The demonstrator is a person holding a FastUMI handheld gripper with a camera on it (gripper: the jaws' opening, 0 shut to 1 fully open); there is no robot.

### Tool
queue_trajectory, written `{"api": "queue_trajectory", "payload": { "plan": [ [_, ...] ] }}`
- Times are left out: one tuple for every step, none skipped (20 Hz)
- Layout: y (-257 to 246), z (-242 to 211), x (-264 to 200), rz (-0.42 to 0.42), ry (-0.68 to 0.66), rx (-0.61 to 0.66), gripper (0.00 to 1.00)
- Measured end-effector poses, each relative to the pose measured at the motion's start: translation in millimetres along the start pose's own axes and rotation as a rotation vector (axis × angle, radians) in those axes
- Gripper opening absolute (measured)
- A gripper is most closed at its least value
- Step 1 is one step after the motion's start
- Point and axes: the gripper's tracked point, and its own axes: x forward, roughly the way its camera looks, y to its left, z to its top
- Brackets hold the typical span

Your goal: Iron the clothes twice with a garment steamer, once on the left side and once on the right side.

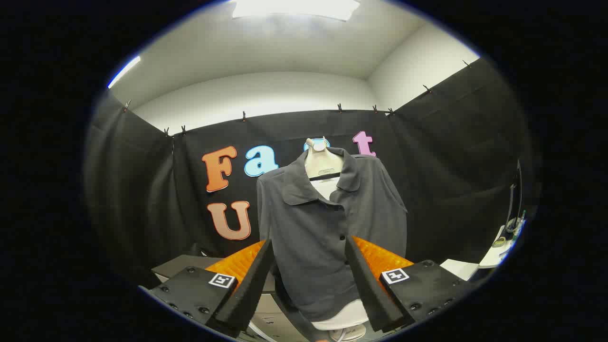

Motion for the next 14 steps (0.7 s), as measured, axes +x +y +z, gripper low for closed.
{"api": "queue_trajectory", "payload": {
  "plan": [
    [-0.2,0.5,0.1,0.004,0.0,-0.001,0.96],
    [-1.9,0.8,1.8,0.008,0.0,-0.004,0.96],
    [-4.6,2.7,3.1,0.011,-0.001,-0.007,0.96],
    [-7.2,4.2,4.3,0.015,-0.004,-0.007,0.96],
    [-9.5,4.8,4.4,0.022,-0.005,-0.005,0.96],
    [-11.7,4.9,6.2,0.032,-0.004,-0.001,0.96],
    [-13.2,6.1,7.8,0.043,-0.002,0.003,0.96],
    [-14.7,9.1,10.4,0.054,-0.009,0.008,0.96],
    [-21.4,14.4,12.9,0.043,-0.014,0.019,0.96],
    [-27.9,14.9,14.5,0.042,-0.014,0.025,0.96],
    [-27.8,17.0,17.6,0.062,-0.02,0.03,0.96],
    [-25.4,18.5,18.9,0.083,-0.022,0.037,0.96],
    [-24.7,18.4,18.2,0.1,-0.018,0.04,0.96],
    [-26.1,17.5,18.8,0.111,-0.013,0.039,0.96]
  ]
}}
